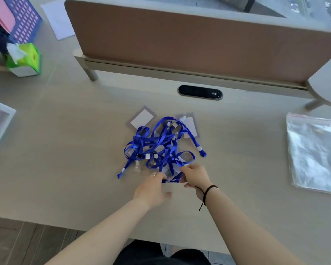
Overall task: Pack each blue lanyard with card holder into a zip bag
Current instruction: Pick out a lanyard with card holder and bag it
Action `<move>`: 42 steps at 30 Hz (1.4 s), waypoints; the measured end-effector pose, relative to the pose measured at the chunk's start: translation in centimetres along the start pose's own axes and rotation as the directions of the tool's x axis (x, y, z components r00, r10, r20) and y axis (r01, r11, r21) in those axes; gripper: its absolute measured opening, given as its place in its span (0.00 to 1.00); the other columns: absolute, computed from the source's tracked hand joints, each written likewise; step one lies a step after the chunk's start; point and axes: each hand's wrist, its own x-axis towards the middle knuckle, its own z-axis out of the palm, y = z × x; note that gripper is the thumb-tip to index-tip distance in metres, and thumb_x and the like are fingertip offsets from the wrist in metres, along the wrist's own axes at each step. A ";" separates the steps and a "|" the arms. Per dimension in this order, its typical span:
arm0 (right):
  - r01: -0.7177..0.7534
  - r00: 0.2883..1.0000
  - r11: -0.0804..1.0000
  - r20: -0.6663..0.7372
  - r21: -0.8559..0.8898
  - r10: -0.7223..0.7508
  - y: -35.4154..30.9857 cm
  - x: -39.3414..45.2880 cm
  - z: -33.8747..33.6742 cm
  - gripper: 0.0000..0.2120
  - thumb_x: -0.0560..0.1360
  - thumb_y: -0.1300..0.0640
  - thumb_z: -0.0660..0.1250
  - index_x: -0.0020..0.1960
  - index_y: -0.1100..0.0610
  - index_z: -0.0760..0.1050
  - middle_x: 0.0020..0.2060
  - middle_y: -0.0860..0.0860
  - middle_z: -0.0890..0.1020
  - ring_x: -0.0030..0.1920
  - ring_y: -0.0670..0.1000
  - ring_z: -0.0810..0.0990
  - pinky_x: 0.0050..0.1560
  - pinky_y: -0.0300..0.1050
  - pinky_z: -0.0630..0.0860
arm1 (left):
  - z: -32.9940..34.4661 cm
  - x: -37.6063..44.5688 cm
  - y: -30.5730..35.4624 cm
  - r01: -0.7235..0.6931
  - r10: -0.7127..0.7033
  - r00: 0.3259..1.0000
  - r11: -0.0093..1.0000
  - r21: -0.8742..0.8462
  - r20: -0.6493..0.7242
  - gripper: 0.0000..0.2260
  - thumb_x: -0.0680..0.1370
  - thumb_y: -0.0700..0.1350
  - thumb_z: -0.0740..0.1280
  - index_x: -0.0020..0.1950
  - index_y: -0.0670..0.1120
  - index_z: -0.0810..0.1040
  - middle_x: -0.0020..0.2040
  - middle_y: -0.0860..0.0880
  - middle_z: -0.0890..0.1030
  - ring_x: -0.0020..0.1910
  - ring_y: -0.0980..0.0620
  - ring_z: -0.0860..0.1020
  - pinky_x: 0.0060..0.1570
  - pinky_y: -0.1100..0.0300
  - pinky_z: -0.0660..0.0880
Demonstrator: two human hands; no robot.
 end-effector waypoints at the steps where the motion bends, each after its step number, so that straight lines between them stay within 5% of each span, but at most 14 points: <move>1: -0.015 0.999 0.998 0.044 0.058 0.012 -0.3 -0.9 -0.3 0.04 0.75 0.59 0.64 0.44 0.59 0.76 0.37 0.56 0.81 0.34 0.50 0.81 0.33 0.43 0.76 | 0.2 -0.2 0.2 -0.005 0.005 1.000 1.000 -0.009 0.011 0.30 0.69 0.61 0.72 0.68 0.54 0.68 0.65 0.55 0.73 0.62 0.54 0.74 0.58 0.53 0.76; 6: 0.117 0.989 0.992 0.084 0.035 -0.120 -1.6 -5.2 -1.2 0.04 0.75 0.58 0.66 0.44 0.58 0.76 0.36 0.52 0.83 0.36 0.49 0.81 0.35 0.42 0.76 | 0.1 -2.2 2.0 -0.087 0.064 0.991 0.973 -0.214 -0.114 0.27 0.70 0.59 0.72 0.63 0.57 0.64 0.58 0.56 0.72 0.57 0.55 0.75 0.53 0.58 0.74; 10: 0.261 0.963 0.964 0.057 0.047 -0.263 -3.8 -8.1 -2.4 0.07 0.76 0.58 0.68 0.45 0.63 0.77 0.35 0.52 0.81 0.34 0.47 0.81 0.34 0.40 0.75 | -1.2 -3.1 3.2 -0.225 0.168 0.963 0.932 -0.285 -0.211 0.08 0.75 0.51 0.69 0.49 0.60 0.71 0.43 0.58 0.79 0.44 0.57 0.78 0.44 0.60 0.76; 13: 0.338 0.939 0.939 0.039 0.060 -0.341 -5.5 -9.8 -3.5 0.08 0.75 0.59 0.69 0.45 0.65 0.77 0.36 0.54 0.81 0.33 0.48 0.79 0.34 0.42 0.75 | -2.7 -3.7 4.2 -0.245 0.179 0.959 0.914 -0.323 -0.220 0.09 0.79 0.49 0.63 0.39 0.56 0.72 0.34 0.52 0.78 0.36 0.49 0.75 0.42 0.50 0.75; 16: 0.442 0.895 0.896 -0.037 -0.036 -0.444 -6.5 -11.0 -4.5 0.06 0.74 0.58 0.71 0.40 0.59 0.77 0.35 0.50 0.79 0.34 0.48 0.75 0.37 0.41 0.74 | -5.5 -5.0 5.6 -0.309 0.243 0.946 0.877 -0.368 -0.216 0.12 0.82 0.48 0.61 0.39 0.54 0.75 0.34 0.50 0.78 0.33 0.53 0.73 0.44 0.45 0.76; 20: 0.564 0.826 0.825 -0.014 0.049 -0.564 -6.8 -11.5 -5.6 0.06 0.73 0.60 0.72 0.45 0.56 0.75 0.59 0.40 0.77 0.58 0.38 0.77 0.46 0.30 0.74 | -10.8 -7.9 8.7 -0.453 0.381 0.888 0.817 -0.356 -0.258 0.15 0.82 0.40 0.60 0.38 0.53 0.75 0.31 0.55 0.77 0.29 0.58 0.70 0.32 0.56 0.69; 23: 0.554 0.756 0.773 0.202 0.309 -0.623 -7.2 -12.0 -5.8 0.17 0.74 0.58 0.71 0.62 0.50 0.73 0.66 0.46 0.76 0.63 0.45 0.78 0.56 0.40 0.77 | -14.1 -9.4 10.6 -0.529 0.470 0.846 0.798 -0.288 -0.250 0.13 0.81 0.40 0.59 0.41 0.52 0.77 0.32 0.48 0.78 0.30 0.45 0.71 0.33 0.45 0.70; 26: 0.527 0.674 0.745 0.333 0.408 -0.659 -7.9 -12.5 -5.7 0.21 0.77 0.62 0.67 0.68 0.52 0.71 0.58 0.51 0.82 0.58 0.50 0.81 0.58 0.45 0.77 | -16.2 -10.3 12.4 -0.600 0.527 0.797 0.750 -0.280 -0.295 0.13 0.80 0.39 0.58 0.45 0.53 0.79 0.36 0.51 0.81 0.34 0.49 0.77 0.37 0.52 0.74; 29: 0.595 0.695 0.766 0.323 0.243 -0.642 -8.0 -12.5 -5.5 0.13 0.76 0.61 0.70 0.61 0.58 0.78 0.53 0.53 0.85 0.56 0.52 0.83 0.61 0.48 0.77 | -17.4 -10.6 13.2 -0.618 0.504 0.784 0.695 -0.367 -0.364 0.11 0.82 0.38 0.58 0.48 0.42 0.80 0.26 0.56 0.73 0.26 0.57 0.67 0.30 0.63 0.65; 33: 0.625 0.740 0.756 0.164 0.193 -0.653 -7.7 -12.4 -6.0 0.05 0.79 0.63 0.66 0.48 0.60 0.80 0.35 0.52 0.82 0.40 0.47 0.81 0.47 0.37 0.76 | -18.6 -10.5 12.4 -0.602 0.448 0.799 0.596 -0.532 -0.402 0.13 0.82 0.42 0.57 0.45 0.41 0.78 0.26 0.52 0.62 0.24 0.53 0.57 0.25 0.56 0.55; 36: 0.557 0.782 0.756 0.088 0.342 -0.617 -7.7 -12.7 -7.2 0.07 0.79 0.65 0.65 0.44 0.61 0.80 0.30 0.52 0.76 0.34 0.51 0.75 0.47 0.44 0.75 | -19.1 -10.3 11.2 -0.546 0.313 0.836 0.554 -0.628 -0.450 0.15 0.84 0.39 0.56 0.40 0.45 0.75 0.26 0.53 0.62 0.25 0.54 0.56 0.29 0.52 0.53; 38: 0.516 0.798 0.740 0.073 0.432 -0.599 -8.1 -12.8 -7.8 0.08 0.79 0.65 0.64 0.45 0.60 0.81 0.28 0.51 0.71 0.31 0.50 0.69 0.48 0.51 0.75 | -19.0 -9.6 9.5 -0.508 0.245 0.848 0.628 -0.590 -0.470 0.15 0.84 0.39 0.55 0.41 0.45 0.76 0.26 0.52 0.64 0.26 0.52 0.60 0.31 0.49 0.56; 42: 0.501 0.779 0.675 0.056 0.541 -0.624 -9.8 -13.8 -7.9 0.06 0.80 0.62 0.63 0.46 0.60 0.78 0.28 0.49 0.68 0.31 0.49 0.65 0.42 0.47 0.73 | -16.8 -7.7 6.2 -0.316 0.175 0.916 0.869 -0.380 -0.361 0.09 0.82 0.46 0.62 0.46 0.48 0.80 0.33 0.51 0.79 0.34 0.52 0.75 0.43 0.45 0.77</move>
